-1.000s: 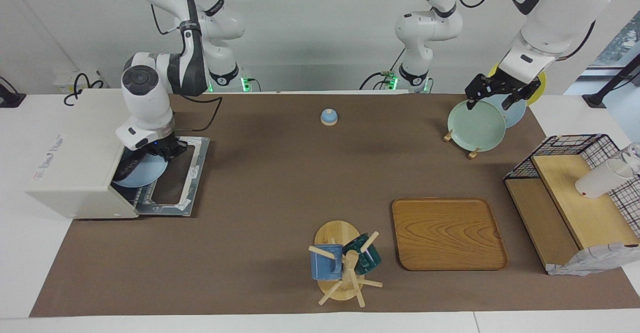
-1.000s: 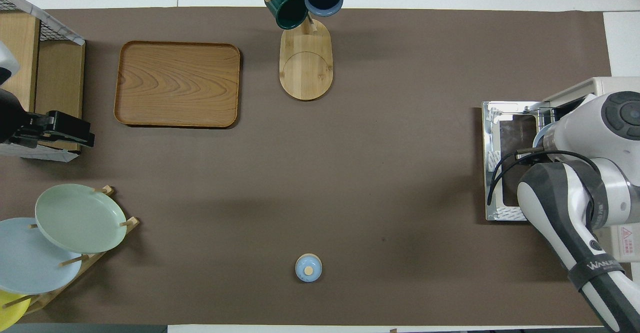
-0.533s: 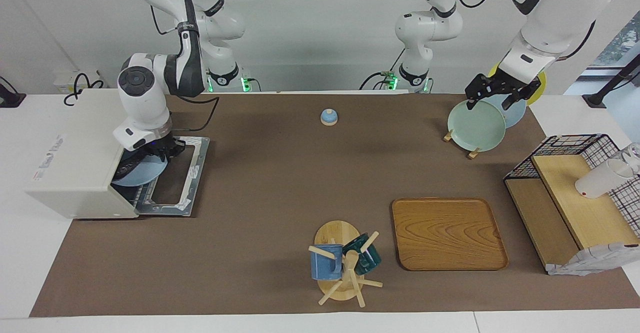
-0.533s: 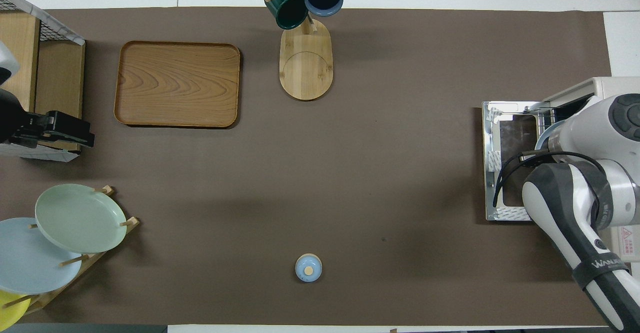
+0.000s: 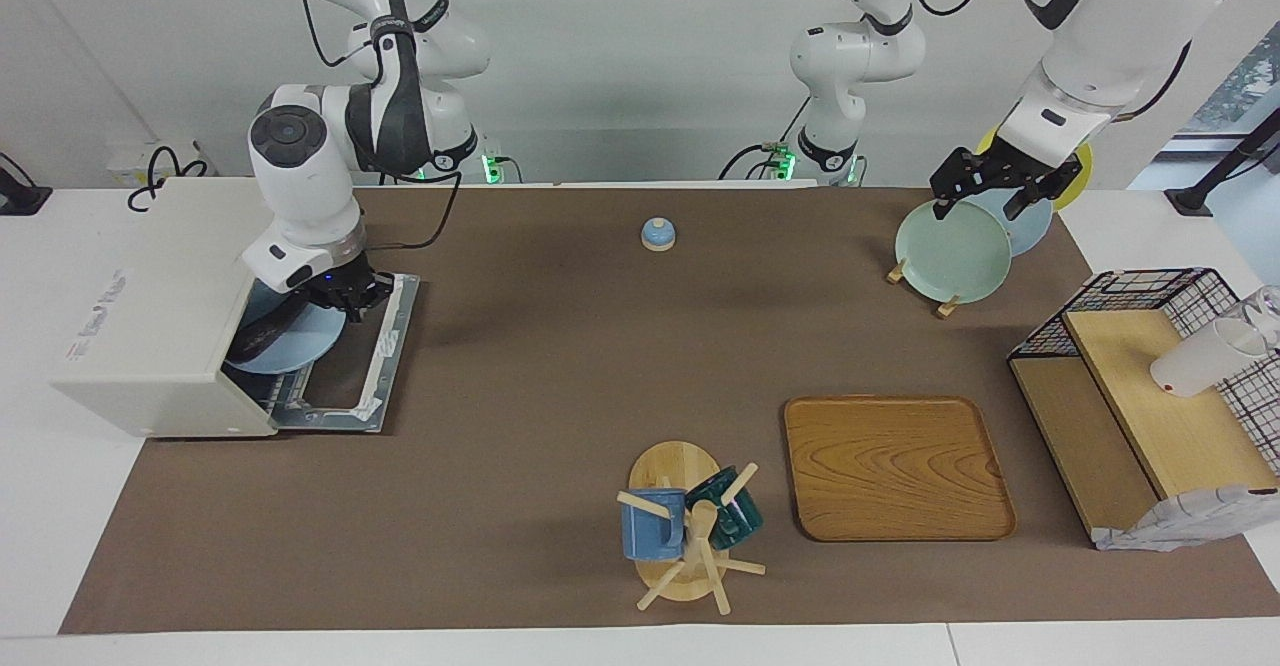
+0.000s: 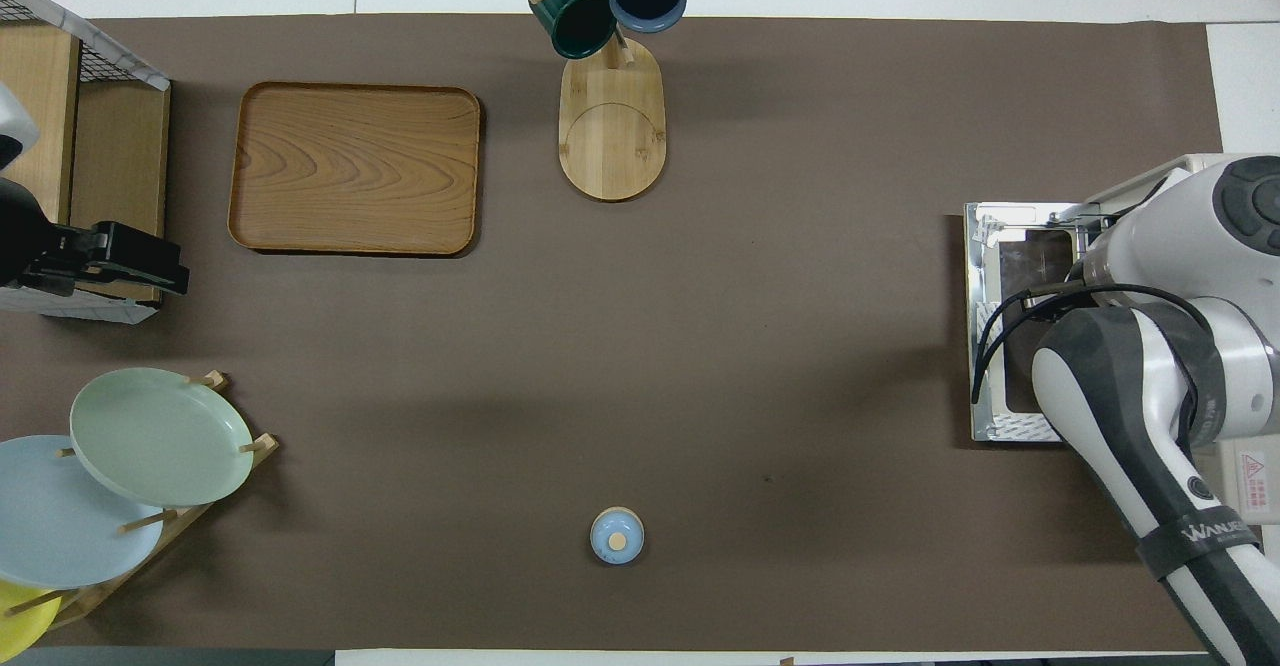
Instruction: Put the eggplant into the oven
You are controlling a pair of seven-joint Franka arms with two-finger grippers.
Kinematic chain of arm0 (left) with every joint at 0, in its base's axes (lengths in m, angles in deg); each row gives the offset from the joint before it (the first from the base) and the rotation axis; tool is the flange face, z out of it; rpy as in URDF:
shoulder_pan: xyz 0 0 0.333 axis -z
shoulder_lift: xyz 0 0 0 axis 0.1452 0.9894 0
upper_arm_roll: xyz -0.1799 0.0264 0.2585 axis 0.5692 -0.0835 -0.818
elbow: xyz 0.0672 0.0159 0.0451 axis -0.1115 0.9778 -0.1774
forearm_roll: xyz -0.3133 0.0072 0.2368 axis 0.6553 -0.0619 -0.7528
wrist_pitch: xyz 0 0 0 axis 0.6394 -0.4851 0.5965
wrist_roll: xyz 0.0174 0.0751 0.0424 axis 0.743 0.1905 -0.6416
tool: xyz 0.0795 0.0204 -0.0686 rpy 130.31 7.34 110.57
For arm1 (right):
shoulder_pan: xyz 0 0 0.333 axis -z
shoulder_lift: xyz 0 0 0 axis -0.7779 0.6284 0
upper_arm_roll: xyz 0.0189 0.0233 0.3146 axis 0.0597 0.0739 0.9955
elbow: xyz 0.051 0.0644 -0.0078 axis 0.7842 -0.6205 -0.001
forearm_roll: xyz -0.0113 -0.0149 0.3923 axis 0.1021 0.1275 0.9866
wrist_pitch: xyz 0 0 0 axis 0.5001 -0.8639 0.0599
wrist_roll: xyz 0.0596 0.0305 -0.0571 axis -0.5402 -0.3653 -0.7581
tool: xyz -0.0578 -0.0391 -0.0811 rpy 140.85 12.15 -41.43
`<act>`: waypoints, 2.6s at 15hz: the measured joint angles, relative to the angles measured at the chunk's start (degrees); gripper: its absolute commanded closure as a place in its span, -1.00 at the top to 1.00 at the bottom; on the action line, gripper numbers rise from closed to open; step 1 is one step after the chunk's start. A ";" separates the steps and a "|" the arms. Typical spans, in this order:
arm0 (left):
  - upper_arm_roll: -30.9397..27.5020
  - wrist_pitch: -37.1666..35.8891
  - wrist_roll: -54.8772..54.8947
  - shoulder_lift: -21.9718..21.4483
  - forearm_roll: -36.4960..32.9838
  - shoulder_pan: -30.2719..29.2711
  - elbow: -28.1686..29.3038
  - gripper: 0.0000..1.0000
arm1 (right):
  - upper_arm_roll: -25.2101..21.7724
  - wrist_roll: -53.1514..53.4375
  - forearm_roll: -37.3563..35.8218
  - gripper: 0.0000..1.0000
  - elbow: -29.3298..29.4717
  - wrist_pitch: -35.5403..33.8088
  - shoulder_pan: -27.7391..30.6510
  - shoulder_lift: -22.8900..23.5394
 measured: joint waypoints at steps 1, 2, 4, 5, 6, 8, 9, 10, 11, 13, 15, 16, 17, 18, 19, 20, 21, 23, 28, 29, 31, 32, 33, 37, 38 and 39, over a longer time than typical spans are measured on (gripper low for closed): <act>0.00 0.00 0.00 0.00 0.00 0.00 0.00 1.00 | 0.01 0.99 0.44 -1.00 -0.14 1.20 -0.71 0.45; 0.00 0.00 0.00 0.00 0.00 0.00 0.00 1.00 | 0.03 2.80 0.80 -1.00 -0.47 2.80 -1.38 1.25; 0.00 0.00 0.00 0.00 0.00 0.00 0.00 1.00 | 0.06 5.46 2.09 -1.00 -2.22 7.34 -2.12 3.56; 0.00 0.00 0.00 0.00 0.00 0.00 0.00 1.00 | 0.07 5.94 2.36 -1.00 -3.18 9.22 -2.22 4.88; 0.00 0.00 0.00 0.00 0.00 0.00 0.00 1.00 | 0.06 6.22 2.44 -1.00 -3.81 10.67 -2.20 6.28; 0.00 0.00 0.00 0.00 0.00 0.00 0.00 1.00 | 0.02 6.33 2.52 -1.00 -4.13 12.36 -2.01 8.76; 0.00 0.00 0.00 0.00 0.00 0.00 0.00 1.00 | -0.06 6.34 2.54 -1.00 -4.13 12.75 -1.96 9.45; 0.00 0.00 0.00 0.00 0.00 0.00 0.00 1.00 | -0.14 6.34 2.56 -1.00 -4.13 12.78 -1.95 9.74; 0.00 0.00 0.00 0.00 0.00 0.00 0.00 1.00 | -0.17 6.34 2.57 -1.00 -4.14 12.79 -1.95 9.75; 0.00 0.00 0.00 0.00 0.00 0.00 0.00 1.00 | -0.19 6.35 2.58 -1.00 -4.36 12.84 -1.90 9.74; 0.00 0.00 0.00 0.00 0.00 0.00 0.00 1.00 | -0.20 6.36 2.58 -1.00 -4.97 13.35 -1.55 9.77; 0.00 0.00 0.00 0.00 0.00 -0.01 0.00 1.00 | -0.20 6.36 2.58 -1.00 -5.23 13.56 -1.23 9.86; 0.00 0.00 0.00 0.00 0.00 0.00 0.00 1.00 | -0.17 6.36 2.92 -1.00 -5.33 13.79 -1.02 9.91; 0.00 0.00 0.00 0.00 0.00 -0.01 0.00 1.00 | -0.17 6.36 2.95 -1.00 -5.33 13.79 -1.02 9.91; 0.00 0.00 0.00 0.00 0.00 -0.01 0.00 1.00 | -0.17 6.35 2.95 -1.00 -5.33 13.79 -1.03 9.92; 0.00 0.00 0.00 0.00 0.00 -0.01 0.00 1.00 | -0.16 6.18 2.72 -1.00 -5.28 13.71 -1.06 9.93; 0.00 0.00 0.00 0.00 0.00 -0.01 0.00 1.00 | -0.10 5.75 1.92 -1.00 -5.08 13.33 -1.20 9.97; 0.00 0.00 0.00 0.00 0.00 -0.01 0.00 1.00 | 0.52 4.97 -0.71 -1.00 -3.34 10.05 -1.51 10.04; 0.00 0.00 0.00 0.00 0.00 -0.01 0.00 1.00 | 0.95 -3.02 -1.33 -1.00 7.41 -7.33 -0.22 8.47; 0.00 0.00 0.00 0.00 0.00 -0.01 0.00 1.00 | 0.89 -4.89 -1.31 -1.00 9.02 -9.77 0.90 7.66; 0.00 0.00 0.00 0.00 0.00 -0.01 0.00 1.00 | 0.65 -8.27 -1.36 -1.00 10.76 -12.55 3.22 5.79; 0.00 0.00 0.00 0.00 0.00 -0.01 0.00 1.00 | 0.39 -9.99 -1.46 -1.00 11.19 -13.15 4.44 4.95; 0.00 0.00 0.00 0.00 0.00 -0.01 0.00 1.00 | 0.17 -11.57 -1.68 -1.00 11.44 -13.38 5.53 4.33; 0.00 0.00 0.00 0.00 0.00 -0.01 0.00 1.00 | -0.53 -14.28 -2.24 -1.00 14.29 -17.03 8.22 3.71; 0.00 0.00 0.00 0.00 0.00 -0.01 0.00 1.00 | -0.54 -14.28 -0.80 -1.00 17.17 -20.51 8.33 3.82; 0.00 0.00 0.00 0.00 0.00 -0.01 0.00 1.00 | -0.48 -14.28 1.01 -1.00 20.64 -23.85 8.26 3.91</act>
